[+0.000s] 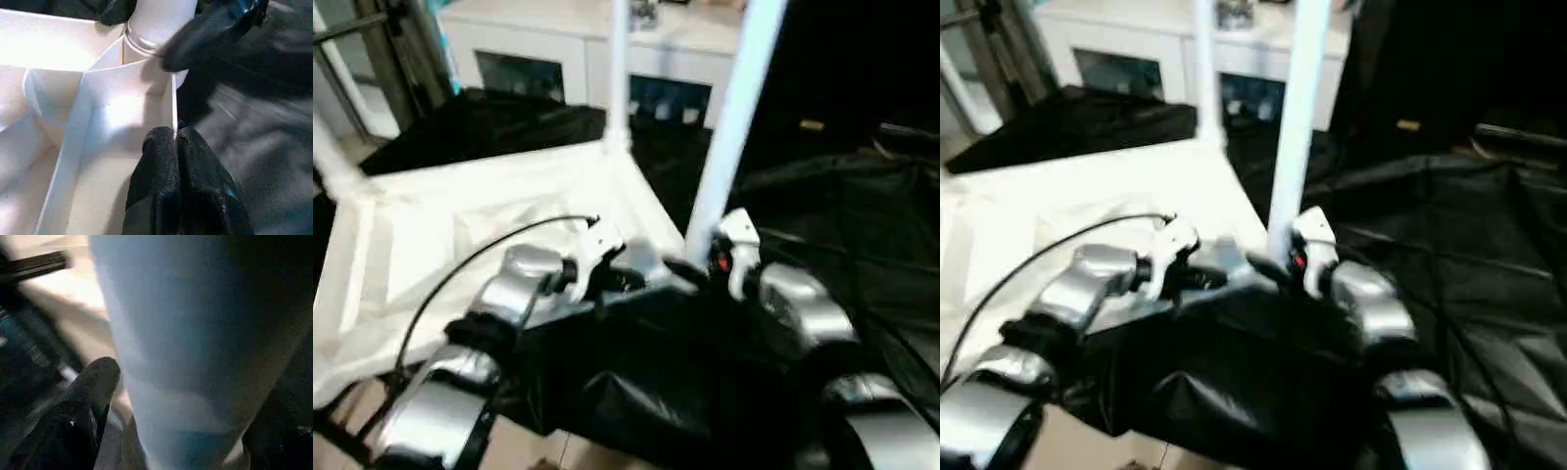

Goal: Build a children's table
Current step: Rotate leg to tighten, then rotate table base

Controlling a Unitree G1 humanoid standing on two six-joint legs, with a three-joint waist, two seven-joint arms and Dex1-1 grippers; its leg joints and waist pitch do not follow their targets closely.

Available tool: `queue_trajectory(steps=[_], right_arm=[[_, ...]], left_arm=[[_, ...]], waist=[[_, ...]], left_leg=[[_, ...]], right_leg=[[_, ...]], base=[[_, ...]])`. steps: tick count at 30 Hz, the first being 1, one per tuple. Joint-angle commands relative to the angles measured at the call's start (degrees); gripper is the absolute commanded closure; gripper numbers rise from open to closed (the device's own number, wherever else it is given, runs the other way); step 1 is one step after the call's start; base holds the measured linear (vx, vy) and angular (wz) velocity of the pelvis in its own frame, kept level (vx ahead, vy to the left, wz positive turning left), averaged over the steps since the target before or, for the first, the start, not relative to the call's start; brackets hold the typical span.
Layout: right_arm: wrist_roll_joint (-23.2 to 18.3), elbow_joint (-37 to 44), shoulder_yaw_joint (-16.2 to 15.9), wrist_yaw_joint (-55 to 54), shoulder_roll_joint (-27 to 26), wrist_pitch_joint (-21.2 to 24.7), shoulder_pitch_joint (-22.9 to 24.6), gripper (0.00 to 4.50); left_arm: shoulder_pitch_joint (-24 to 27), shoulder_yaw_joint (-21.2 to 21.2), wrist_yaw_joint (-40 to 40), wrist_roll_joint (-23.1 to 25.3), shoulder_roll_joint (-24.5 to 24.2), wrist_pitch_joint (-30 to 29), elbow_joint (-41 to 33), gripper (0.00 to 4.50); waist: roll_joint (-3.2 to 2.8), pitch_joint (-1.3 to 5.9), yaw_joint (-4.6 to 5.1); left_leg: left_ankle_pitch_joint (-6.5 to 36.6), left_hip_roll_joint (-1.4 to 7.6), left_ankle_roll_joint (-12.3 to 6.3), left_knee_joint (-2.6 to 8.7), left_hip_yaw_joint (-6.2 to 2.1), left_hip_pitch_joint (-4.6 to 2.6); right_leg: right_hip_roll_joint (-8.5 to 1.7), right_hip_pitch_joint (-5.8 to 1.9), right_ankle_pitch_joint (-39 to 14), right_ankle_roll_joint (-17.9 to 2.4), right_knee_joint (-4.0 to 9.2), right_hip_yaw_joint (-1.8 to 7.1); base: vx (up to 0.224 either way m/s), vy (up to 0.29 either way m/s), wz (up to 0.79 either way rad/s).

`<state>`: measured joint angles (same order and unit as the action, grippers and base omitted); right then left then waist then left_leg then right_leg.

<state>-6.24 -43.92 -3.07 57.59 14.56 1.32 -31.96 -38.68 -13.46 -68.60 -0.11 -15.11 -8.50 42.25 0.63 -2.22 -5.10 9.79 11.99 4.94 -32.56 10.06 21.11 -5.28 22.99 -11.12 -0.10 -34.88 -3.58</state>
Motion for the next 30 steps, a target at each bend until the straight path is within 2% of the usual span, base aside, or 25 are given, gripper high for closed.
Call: queue_trajectory(steps=[1,3,4,9,14,17,20,21,22,23,26,27,29,30], right_arm=[[-0.6,1.8,-4.7,6.9,-0.5,2.4,1.8,0.81],[-1.4,3.4,-5.0,9.4,0.4,4.0,2.6,0.81],[-2.1,4.8,-5.2,11.8,1.2,5.4,3.2,0.96],[-2.3,6.5,-5.5,13.7,1.8,7.3,3.8,1.23],[-2.9,7.7,-5.7,14.1,2.0,8.6,4.2,1.66],[-3.2,7.8,-5.1,12.9,1.2,9.1,4.2,1.81],[-2.3,6.0,-3.9,8.8,-0.2,8.4,3.7,1.9],[-1.4,4.3,-3.3,5.3,-1.2,7.5,3.2,1.94],[-0.4,2.1,-2.5,0.7,-2.1,7.0,2.3,1.94],[-0.4,2.1,-2.5,0.7,-2.1,7.0,2.3,1.95],[1.7,-5.6,0.5,-16.7,-5.6,5.3,-0.9,2.01],[2.1,-7.1,0.9,-20.2,-6.6,4.9,-1.4,2.02],[2.4,-10.1,2.3,-28.8,-9.8,4.2,-2.7,2.03],[2.4,-10.1,2.3,-28.8,-9.8,4.2,-2.7,2.03]], left_arm=[[-0.1,-2.3,-4.5,-1.1,0.8,0.6,-2.6,4.5],[0.2,-2.4,-5.9,-1.1,-0.1,0.6,-3.1,4.5],[0.4,-2.5,-7.8,-1.2,-1.0,0.5,-3.5,4.5],[0.8,-2.7,-9.9,-1.8,-2.1,-0.2,-4.6,4.5],[1.5,-3.0,-11.5,-2.4,-2.8,-1.2,-6.2,4.5],[1.6,-2.5,-9.8,-2.0,-2.2,-0.8,-5.9,4.5],[0.6,-1.0,-4.9,-1.2,-0.7,-0.5,-4.0,4.5],[-0.3,-0.2,-1.3,-0.7,0.3,-0.5,-2.5,4.5],[-1.0,0.2,1.3,-0.2,1.0,-0.4,-1.4,4.5],[-1.0,0.2,1.3,-0.2,1.0,-0.4,-1.4,4.5],[-3.5,1.6,10.7,1.2,3.6,-0.1,2.5,4.5],[-4.4,2.3,14.1,1.4,4.7,-0.4,3.7,4.5],[-6.5,3.6,20.9,1.5,7.9,-0.7,6.4,4.5],[-6.5,3.6,20.9,1.5,7.9,-0.7,6.4,4.5]], waist=[[0.15,3.28,-0.25],[0.01,3.22,-0.27],[0.07,3.08,-0.35],[0.15,3.05,-0.54],[0.09,3.13,-0.56],[0.12,3.13,-0.47],[0.12,3.08,-0.39],[0.32,2.92,-0.3],[0.27,2.86,-0.29],[0.28,2.75,-0.15],[0.24,2.75,0.36],[0.28,2.7,0.58],[0.25,2.68,0.71],[0.27,2.74,0.71]], left_leg=[[9.9,1.29,-5.49,3.25,0.35,-0.43],[10.5,1.41,-5.24,3.32,0.37,-0.52],[11.5,1.43,-4.88,3.44,0.39,-0.61],[12.5,1.45,-3.32,3.59,0.35,-0.62],[11.3,1.43,-3.12,3.56,0.32,-0.6],[11.1,1.36,-3.13,3.5,0.36,-0.6],[12.0,1.35,-2.71,3.57,0.34,-0.69],[13.2,1.28,-2.12,3.67,0.36,-0.76],[14.3,1.21,-1.51,3.75,0.28,-0.95],[14.7,1.14,-1.16,3.83,0.25,-0.9],[15.3,0.99,0.93,4.08,-0.13,-0.89],[15.7,0.9,0.94,4.14,-0.13,-0.75],[16.8,0.91,1.0,4.06,-0.08,-0.97],[16.7,0.88,1.01,4.07,-0.1,-0.99]], right_leg=[[-2.36,-3.24,-1.2,-15.9,3.32,1.87],[-2.49,-3.06,-2.5,-16.1,3.45,1.88],[-2.51,-3.01,-4.5,-15.7,3.63,1.93],[-2.71,-2.94,-7.4,-15.0,3.83,2.04],[-2.68,-2.96,-6.3,-14.9,3.64,2.01],[-2.61,-2.9,-5.6,-15.0,3.64,1.99],[-2.7,-2.82,-6.8,-14.8,3.8,2.02],[-2.76,-2.67,-9.6,-14.2,4.14,2.11],[-2.95,-2.51,-12.4,-13.5,4.47,2.16],[-2.94,-2.47,-13.8,-13.0,4.6,2.19],[-3.04,-2.39,-17.9,-11.1,4.91,2.15],[-2.93,-2.47,-18.6,-10.8,4.97,2.13],[-2.87,-2.11,-19.4,-10.2,5.25,2.2],[-2.81,-2.12,-19.1,-10.2,5.23,2.19]], base=[[0.0,0.0,0.0],[0.0,0.0,0.0],[0.0,0.0,0.0],[0.0,0.0,0.0],[0.0,0.0,0.0],[0.0,0.0,0.0],[0.0,0.0,0.0],[0.0,0.0,0.0],[0.0,0.0,0.0],[0.0,0.0,0.0],[0.0,0.0,0.0],[0.0,0.0,0.0],[0.0,0.0,0.0],[0.0,0.0,0.0]])
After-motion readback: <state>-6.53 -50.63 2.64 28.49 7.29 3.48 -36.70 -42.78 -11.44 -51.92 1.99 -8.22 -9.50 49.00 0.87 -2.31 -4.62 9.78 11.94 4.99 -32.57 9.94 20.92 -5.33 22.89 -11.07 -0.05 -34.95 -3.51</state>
